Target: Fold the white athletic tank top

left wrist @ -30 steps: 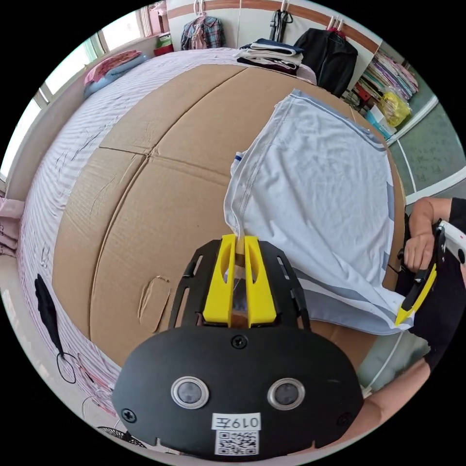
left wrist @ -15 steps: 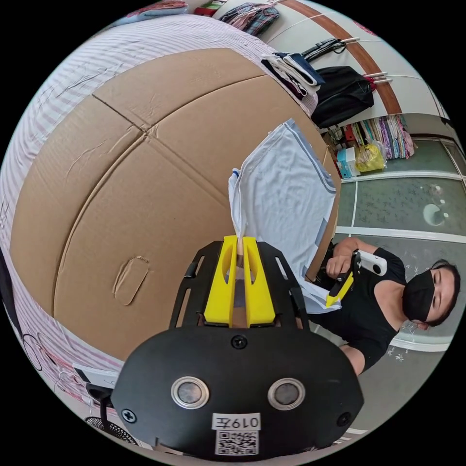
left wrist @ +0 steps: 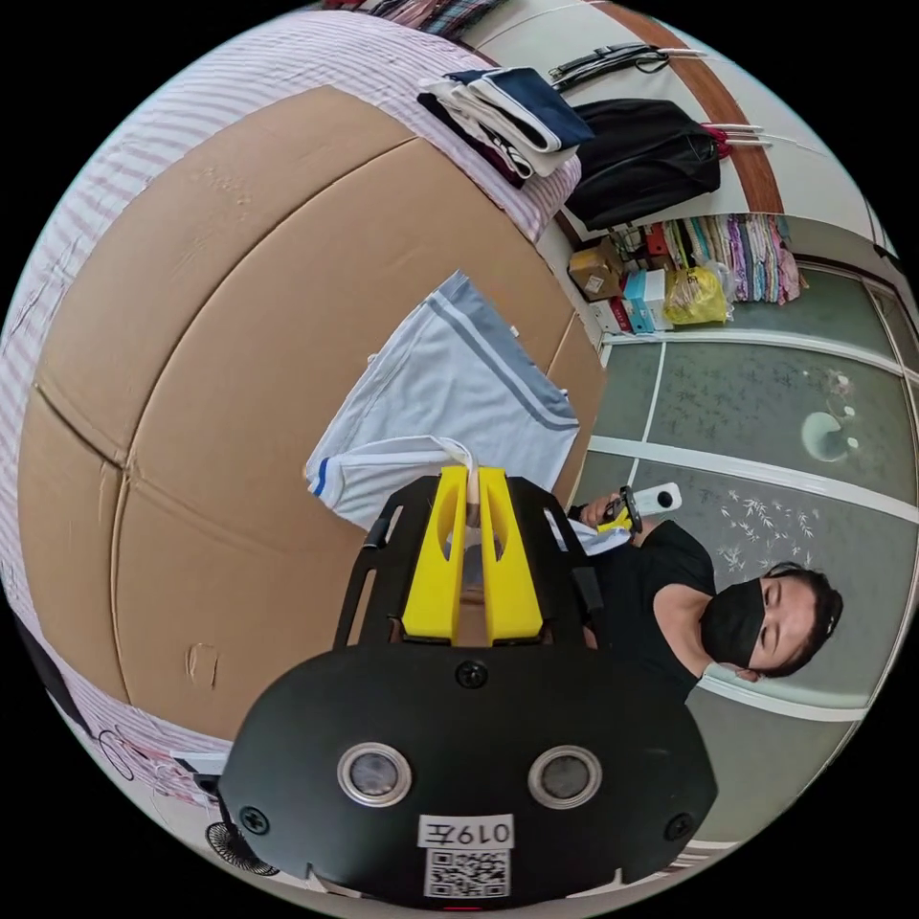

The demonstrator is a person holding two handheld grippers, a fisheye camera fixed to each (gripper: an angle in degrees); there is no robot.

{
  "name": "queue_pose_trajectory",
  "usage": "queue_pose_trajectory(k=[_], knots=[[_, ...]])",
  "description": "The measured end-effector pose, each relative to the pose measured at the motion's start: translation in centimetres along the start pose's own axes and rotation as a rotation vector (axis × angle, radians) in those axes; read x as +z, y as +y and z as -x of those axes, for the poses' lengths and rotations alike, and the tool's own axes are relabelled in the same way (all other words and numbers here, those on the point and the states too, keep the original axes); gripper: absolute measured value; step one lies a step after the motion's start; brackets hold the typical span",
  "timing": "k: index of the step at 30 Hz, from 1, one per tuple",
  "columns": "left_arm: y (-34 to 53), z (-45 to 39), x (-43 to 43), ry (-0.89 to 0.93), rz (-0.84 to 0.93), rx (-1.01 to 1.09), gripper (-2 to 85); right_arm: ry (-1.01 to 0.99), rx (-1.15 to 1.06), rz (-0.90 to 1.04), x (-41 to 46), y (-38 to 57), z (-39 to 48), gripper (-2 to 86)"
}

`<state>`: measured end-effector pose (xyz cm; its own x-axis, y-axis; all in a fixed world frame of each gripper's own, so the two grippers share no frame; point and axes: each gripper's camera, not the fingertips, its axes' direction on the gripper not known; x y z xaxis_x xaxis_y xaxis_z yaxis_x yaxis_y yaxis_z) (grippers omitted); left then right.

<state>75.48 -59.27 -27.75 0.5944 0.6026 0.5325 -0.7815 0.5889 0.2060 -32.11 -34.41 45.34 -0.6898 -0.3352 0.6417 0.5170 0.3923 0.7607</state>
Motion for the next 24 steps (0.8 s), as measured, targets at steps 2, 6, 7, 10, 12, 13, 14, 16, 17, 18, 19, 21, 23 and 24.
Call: queue_pose_trajectory(k=[2,6,7,10,12,13,14,16,17,18,19,21,23,24], knots=[[-5.4,-1.5,1.5,0.014,0.050,0.009,1.9,0.109,0.114,-0.005,-3.1,2.7,-3.4,-0.6],[-12.0,-2.4,4.0,0.047,0.109,-0.016,2.4,0.219,0.253,0.038,-5.6,7.0,-7.3,-0.6],[-13.6,-2.8,4.6,0.066,0.123,-0.011,2.5,0.214,0.274,0.027,-6.5,8.2,-8.0,-0.6],[-16.5,-3.8,4.8,0.092,0.143,-0.003,2.6,0.218,0.310,-0.004,-8.6,10.6,-9.3,-0.5],[-17.6,-4.4,4.4,0.112,0.146,0.008,2.6,0.223,0.328,-0.031,-9.9,11.8,-9.9,-0.5],[-18.1,-4.8,3.9,0.120,0.141,0.011,2.6,0.229,0.356,-0.047,-10.6,12.7,-10.4,-0.5],[-18.6,-5.1,3.3,0.131,0.135,0.012,2.6,0.229,0.398,-0.060,-11.4,13.8,-11.1,-0.5],[-19.1,-5.5,2.7,0.152,0.125,0.008,2.6,0.236,0.454,-0.069,-12.3,15.5,-11.7,-0.5],[-19.5,-5.7,2.5,0.157,0.125,0.007,2.7,0.261,0.469,-0.060,-12.8,16.5,-11.9,-0.5],[-19.7,-5.8,2.4,0.153,0.123,0.002,2.7,0.277,0.475,-0.054,-13.0,17.1,-11.9,-0.5],[-20.0,-5.9,2.2,0.147,0.117,-0.017,2.7,0.310,0.483,-0.044,-13.5,18.2,-11.9,-0.4],[-20.5,-6.1,2.4,0.166,0.110,-0.021,2.7,0.337,0.506,-0.035,-14.0,19.7,-12.1,-0.3],[-21.0,-6.2,2.5,0.195,0.091,-0.042,2.9,0.335,0.524,-0.029,-14.7,21.2,-12.4,0.0],[-21.1,-6.2,2.6,0.201,0.087,-0.048,2.9,0.338,0.522,-0.033,-15.0,21.5,-12.4,0.2]])
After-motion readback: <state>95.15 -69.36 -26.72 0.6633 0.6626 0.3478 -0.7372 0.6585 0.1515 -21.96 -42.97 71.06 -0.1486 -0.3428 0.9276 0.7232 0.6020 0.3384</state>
